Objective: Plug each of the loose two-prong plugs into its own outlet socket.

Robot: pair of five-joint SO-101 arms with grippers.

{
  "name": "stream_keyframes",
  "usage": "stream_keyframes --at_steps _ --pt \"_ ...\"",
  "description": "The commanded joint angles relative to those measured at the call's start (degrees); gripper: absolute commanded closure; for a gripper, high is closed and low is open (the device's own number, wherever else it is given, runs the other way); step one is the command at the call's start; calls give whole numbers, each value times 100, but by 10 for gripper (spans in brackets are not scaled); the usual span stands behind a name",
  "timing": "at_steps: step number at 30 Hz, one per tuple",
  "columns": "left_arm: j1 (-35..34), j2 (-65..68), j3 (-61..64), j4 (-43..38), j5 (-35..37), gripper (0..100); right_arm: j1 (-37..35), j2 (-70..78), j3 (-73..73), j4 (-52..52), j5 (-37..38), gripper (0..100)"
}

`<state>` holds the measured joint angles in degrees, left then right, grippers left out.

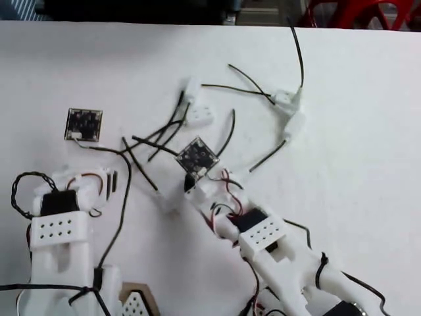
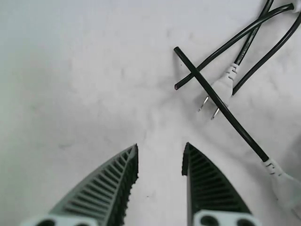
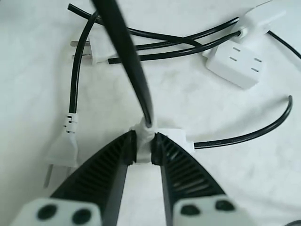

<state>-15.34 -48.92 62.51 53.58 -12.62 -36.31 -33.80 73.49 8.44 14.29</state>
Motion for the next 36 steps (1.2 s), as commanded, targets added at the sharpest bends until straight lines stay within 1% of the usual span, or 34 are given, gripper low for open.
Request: stream_keyframes --at_steps 1,19,26,36 --pt "-57 -154 -26 -132 -9 835 75 -136 44 -338 -53 981" --pt "-57 -154 -26 -132 -9 835 31 -92 492 -356 -18 981" --pt "-57 -154 -26 -132 -9 835 -365 -84 484 4 -9 981" --pt "-57 -154 -26 -132 -9 835 -251 -84 484 -31 -9 981"
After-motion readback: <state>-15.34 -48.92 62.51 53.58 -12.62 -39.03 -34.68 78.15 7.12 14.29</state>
